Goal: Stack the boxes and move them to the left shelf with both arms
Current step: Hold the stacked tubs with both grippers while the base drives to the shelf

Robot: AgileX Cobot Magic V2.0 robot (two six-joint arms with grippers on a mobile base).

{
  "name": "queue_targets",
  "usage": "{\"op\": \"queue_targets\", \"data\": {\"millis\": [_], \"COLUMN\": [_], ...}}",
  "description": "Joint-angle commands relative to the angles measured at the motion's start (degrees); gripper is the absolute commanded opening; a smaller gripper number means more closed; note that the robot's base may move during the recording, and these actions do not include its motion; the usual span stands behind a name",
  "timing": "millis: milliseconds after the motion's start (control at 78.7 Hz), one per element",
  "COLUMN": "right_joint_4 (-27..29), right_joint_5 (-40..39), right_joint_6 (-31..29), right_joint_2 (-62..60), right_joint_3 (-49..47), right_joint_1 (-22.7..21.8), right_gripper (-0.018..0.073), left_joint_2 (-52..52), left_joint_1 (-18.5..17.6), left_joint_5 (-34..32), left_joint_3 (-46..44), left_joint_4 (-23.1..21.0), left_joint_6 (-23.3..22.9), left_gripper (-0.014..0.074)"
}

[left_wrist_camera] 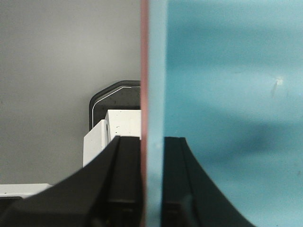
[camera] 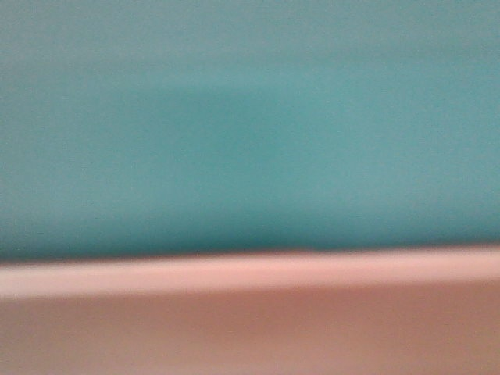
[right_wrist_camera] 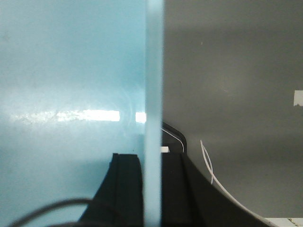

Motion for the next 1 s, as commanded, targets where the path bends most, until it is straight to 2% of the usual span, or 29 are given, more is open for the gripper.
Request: {"op": "queue_targets", "data": {"millis": [0,991], "right_joint_4": [3.71,3.71], "right_joint_5": [1.27,1.21], "right_joint_6": [-0.27,-0.27], "right_joint_2": [-1.78,-1.78], "right_joint_3": [-2.35,-2.35], "right_joint_1": [0.71,0.71], "right_gripper": [0.0054,0.0054], "left_joint_2": [-1.92,-1.92], "left_joint_1": [-1.00,-1.00], "left_joint_5": [2.14,2.14], "left_joint_3": [-2.63,-2.63], "left_joint_4": [-8.59,-8.48], "left_joint_6": [-0.60,-0.60], "left_gripper": [-0.0007,-0.0007]}}
